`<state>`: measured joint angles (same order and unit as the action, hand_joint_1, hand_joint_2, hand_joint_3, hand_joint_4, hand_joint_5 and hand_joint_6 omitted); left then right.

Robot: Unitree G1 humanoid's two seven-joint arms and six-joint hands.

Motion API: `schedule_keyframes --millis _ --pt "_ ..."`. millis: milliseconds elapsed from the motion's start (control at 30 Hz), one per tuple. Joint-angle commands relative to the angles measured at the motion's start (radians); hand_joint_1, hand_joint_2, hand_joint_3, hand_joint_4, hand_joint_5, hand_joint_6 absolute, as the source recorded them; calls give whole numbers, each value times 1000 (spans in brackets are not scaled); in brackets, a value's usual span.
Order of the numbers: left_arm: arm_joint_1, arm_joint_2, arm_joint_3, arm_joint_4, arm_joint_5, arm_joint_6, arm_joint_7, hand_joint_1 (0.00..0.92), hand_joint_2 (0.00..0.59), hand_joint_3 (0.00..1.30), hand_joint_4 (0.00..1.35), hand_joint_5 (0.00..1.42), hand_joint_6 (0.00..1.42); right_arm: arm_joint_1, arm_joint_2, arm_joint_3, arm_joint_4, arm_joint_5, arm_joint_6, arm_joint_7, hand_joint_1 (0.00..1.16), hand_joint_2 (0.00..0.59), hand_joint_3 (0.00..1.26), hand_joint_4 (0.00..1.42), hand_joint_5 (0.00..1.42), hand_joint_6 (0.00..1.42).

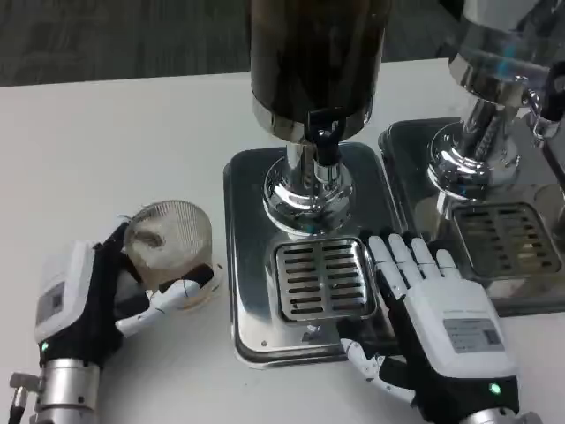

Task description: Grasp the cup under the faucet to collect the drink, then remove the cup.

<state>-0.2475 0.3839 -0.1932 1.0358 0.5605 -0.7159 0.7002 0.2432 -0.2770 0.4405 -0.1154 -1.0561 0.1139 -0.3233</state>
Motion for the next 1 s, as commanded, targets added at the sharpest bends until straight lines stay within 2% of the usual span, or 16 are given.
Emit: schedule_keyframes --millis 33,267,767,1000 --pt "-2 3 -14 16 10 -1 42 449 86 542 738 945 1019 -3 5 0 -2 7 3 4 376 410 38 0 0 0" --pt "-1 -2 -26 15 23 7 125 502 52 653 823 1016 1086 -8 8 -3 2 10 3 3 373 404 43 0 0 0" --pt "-10 -6 -24 -19 35 -29 202 544 33 711 864 1051 1139 -8 12 -5 3 6 7 -5 369 401 44 0 0 0" --pt "-2 3 -36 -104 62 -69 201 511 24 698 853 1033 1146 5 24 -6 -2 -14 22 -39 364 403 44 0 0 0"
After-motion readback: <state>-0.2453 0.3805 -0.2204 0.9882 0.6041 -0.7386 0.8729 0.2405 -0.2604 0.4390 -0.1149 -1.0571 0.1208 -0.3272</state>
